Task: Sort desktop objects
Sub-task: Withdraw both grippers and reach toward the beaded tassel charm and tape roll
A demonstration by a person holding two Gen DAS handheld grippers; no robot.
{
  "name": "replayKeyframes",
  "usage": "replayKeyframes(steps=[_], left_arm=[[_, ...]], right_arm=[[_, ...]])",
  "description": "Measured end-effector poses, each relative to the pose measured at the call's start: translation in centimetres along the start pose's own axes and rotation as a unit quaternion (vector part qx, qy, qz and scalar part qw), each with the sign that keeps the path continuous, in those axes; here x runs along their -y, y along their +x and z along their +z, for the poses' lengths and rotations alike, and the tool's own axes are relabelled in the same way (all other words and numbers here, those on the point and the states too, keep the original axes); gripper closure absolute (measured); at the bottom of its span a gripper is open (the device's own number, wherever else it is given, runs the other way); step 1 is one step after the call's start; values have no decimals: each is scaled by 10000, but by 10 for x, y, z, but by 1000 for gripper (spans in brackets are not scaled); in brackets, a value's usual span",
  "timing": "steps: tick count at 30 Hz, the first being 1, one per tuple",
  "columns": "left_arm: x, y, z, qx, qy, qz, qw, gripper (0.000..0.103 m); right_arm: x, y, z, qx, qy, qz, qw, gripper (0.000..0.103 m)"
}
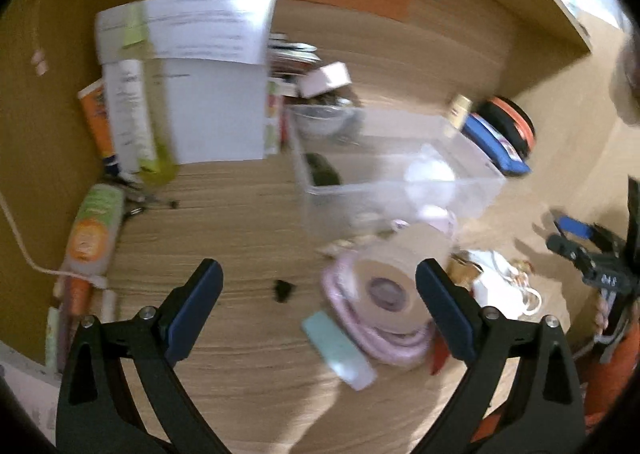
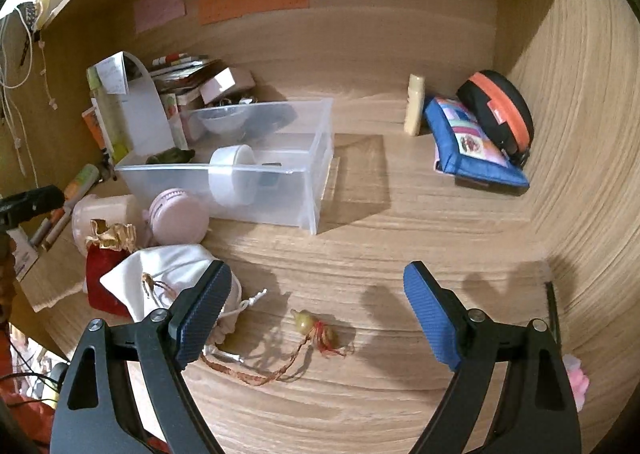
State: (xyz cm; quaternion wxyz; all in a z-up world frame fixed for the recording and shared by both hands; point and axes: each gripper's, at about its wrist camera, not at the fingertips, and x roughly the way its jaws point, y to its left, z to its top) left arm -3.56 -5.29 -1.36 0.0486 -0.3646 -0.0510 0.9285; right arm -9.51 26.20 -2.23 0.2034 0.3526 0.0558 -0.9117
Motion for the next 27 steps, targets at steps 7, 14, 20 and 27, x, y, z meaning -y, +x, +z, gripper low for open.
replayKeyframes(steps=[7, 14, 20, 27], left_arm=[[21, 31, -1, -331, 107, -255, 9991, 5], [31, 54, 0, -497, 77, -451, 9977, 5], [42, 72, -2, -691, 109, -509, 9962, 5], [52, 80, -1, -622, 135, -416, 9971, 9]], right_arm=[[9, 8, -14, -246, 140, 95, 9996, 17], [15, 17, -30, -475, 176, 184, 9985, 17], [19, 27, -39, -569, 232, 175, 9980, 24], [17, 43, -40, -746, 102, 115, 9971, 53]])
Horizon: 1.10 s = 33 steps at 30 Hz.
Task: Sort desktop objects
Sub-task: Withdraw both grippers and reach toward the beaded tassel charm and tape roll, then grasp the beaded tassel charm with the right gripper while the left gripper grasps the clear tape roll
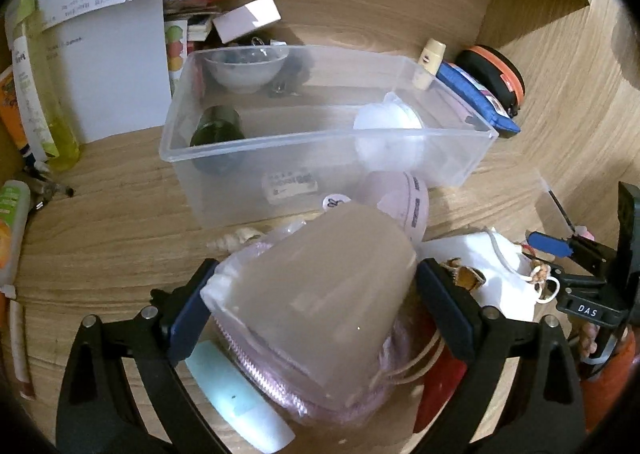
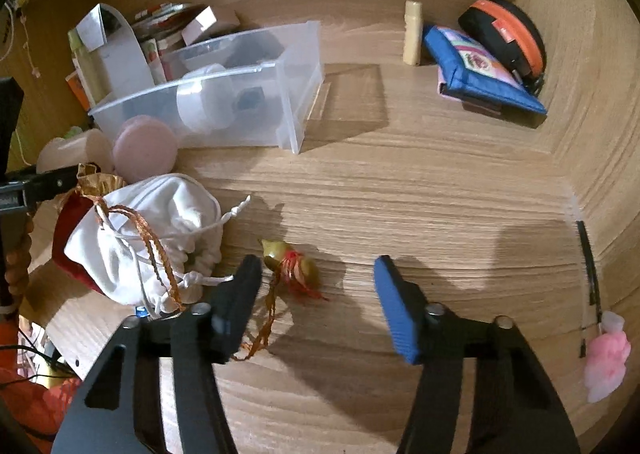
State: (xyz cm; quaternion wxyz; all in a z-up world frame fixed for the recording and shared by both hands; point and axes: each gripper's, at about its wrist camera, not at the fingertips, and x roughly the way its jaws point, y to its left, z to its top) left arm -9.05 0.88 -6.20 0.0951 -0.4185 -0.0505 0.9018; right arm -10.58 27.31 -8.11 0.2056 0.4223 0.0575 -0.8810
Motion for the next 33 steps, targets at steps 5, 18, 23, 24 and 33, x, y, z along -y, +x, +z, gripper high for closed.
replayKeyframes(steps=[5, 18, 23, 24, 33], left_arm=[[0, 1, -3, 143, 52, 105, 9998, 15], [-9, -7, -5, 565, -233, 98, 9981, 16], [-13, -19, 0, 745, -338, 56, 9966, 16], [-14, -22, 1, 781, -358, 69, 9963, 16], [-26, -46, 12, 1077, -567, 52, 9925, 16]], right_arm=[[-8, 4, 2, 25, -221, -101, 9997, 67], [0, -5, 16, 263, 135, 44, 9996, 82], [0, -24, 33, 672, 194, 106, 9975, 82], [0, -27, 37, 730, 190, 119, 9971, 82], [-10, -47, 75, 1303, 51, 149, 9913, 82]])
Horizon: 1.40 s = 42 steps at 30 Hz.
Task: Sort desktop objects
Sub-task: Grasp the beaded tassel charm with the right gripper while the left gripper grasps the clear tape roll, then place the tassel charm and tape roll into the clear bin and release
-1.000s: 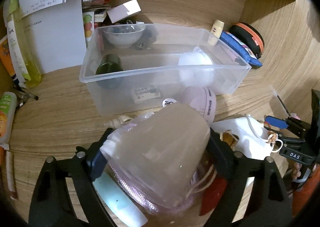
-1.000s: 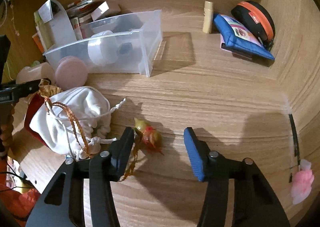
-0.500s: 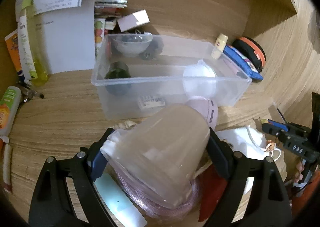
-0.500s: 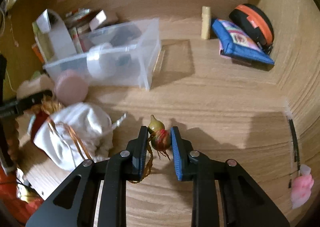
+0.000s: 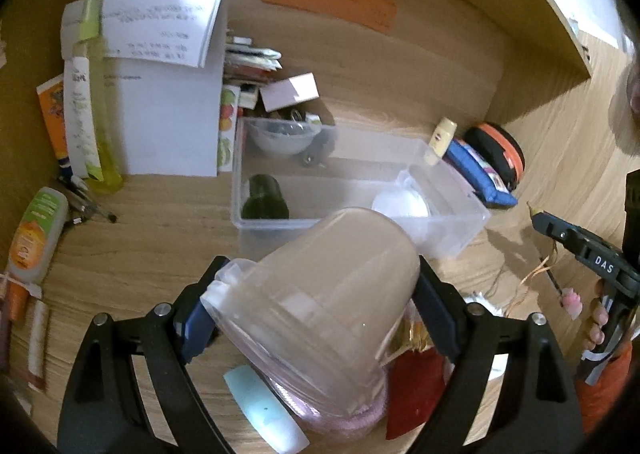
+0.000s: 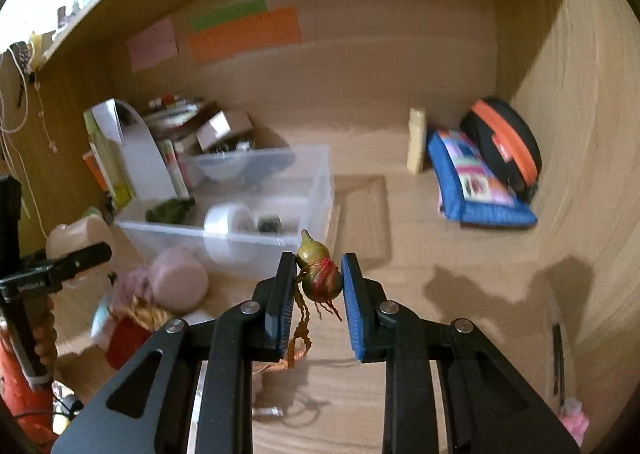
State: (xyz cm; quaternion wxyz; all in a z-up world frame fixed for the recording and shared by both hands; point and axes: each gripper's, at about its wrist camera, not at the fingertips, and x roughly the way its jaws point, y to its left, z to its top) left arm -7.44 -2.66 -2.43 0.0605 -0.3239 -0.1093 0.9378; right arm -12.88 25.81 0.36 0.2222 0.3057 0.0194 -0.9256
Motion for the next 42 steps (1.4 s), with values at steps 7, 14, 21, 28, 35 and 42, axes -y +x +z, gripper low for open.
replayKeyframes(steps=[7, 14, 21, 28, 35, 42], left_arm=[[-7, -7, 15, 154, -65, 140, 9998, 16], [-9, -3, 34, 269, 15, 330, 9991, 16], [-8, 13, 59, 266, 84, 359, 9990, 16], [-7, 46, 74, -14, 153, 449, 9989, 16], [-4, 85, 75, -452, 236, 533, 9973, 16], [5, 100, 77, -609, 542, 648, 9946, 16]], right_arm=[[-16, 2, 27, 317, -132, 223, 9992, 82], [-37, 21, 51, 450, -333, 487, 9972, 82], [-45, 51, 73, 317, -305, 678, 9967, 82], [-40, 88, 82, 33, -185, 726, 9972, 82], [-39, 123, 65, -466, -281, 643, 9964, 82], [-49, 137, 54, -681, -539, 536, 9948, 82]])
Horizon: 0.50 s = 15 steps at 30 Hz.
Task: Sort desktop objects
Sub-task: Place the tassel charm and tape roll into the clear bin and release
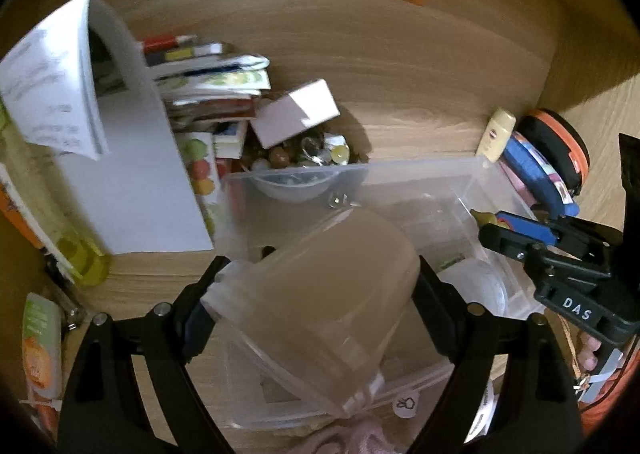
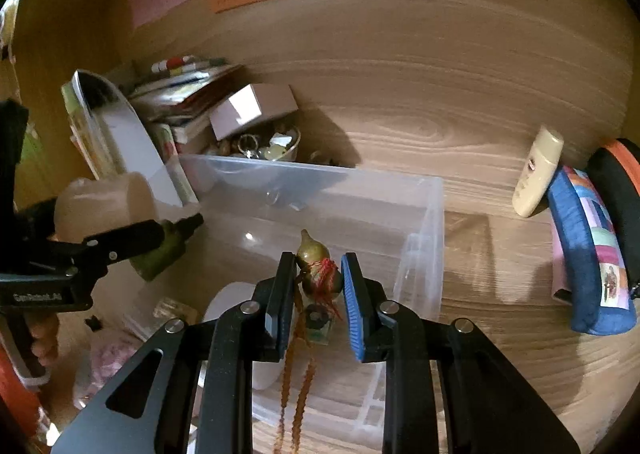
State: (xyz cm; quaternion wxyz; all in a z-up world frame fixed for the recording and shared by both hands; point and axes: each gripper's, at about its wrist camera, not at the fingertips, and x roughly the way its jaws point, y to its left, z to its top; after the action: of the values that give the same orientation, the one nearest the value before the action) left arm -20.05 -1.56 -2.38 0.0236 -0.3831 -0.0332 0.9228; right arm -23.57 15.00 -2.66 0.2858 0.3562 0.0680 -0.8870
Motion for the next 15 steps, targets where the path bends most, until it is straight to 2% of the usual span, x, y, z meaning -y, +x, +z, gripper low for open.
replayKeyframes(steps=[5, 9, 13, 15], left_arm=[[11, 14, -3, -172, 280, 146, 9994, 16], [16, 19, -6, -279, 366, 98, 9989, 16], [23, 23, -10, -299, 544, 333, 9975, 16], [24, 22, -10, -317, 536, 326, 9975, 16]], right_arm=[[4, 3, -1, -94, 60, -63, 9999, 82], [2, 4, -1, -87, 42, -80, 9999, 82], [-2, 3, -1, 31, -152, -343, 9993, 82], [-2, 2, -1, 46, -183, -360, 9992, 82]])
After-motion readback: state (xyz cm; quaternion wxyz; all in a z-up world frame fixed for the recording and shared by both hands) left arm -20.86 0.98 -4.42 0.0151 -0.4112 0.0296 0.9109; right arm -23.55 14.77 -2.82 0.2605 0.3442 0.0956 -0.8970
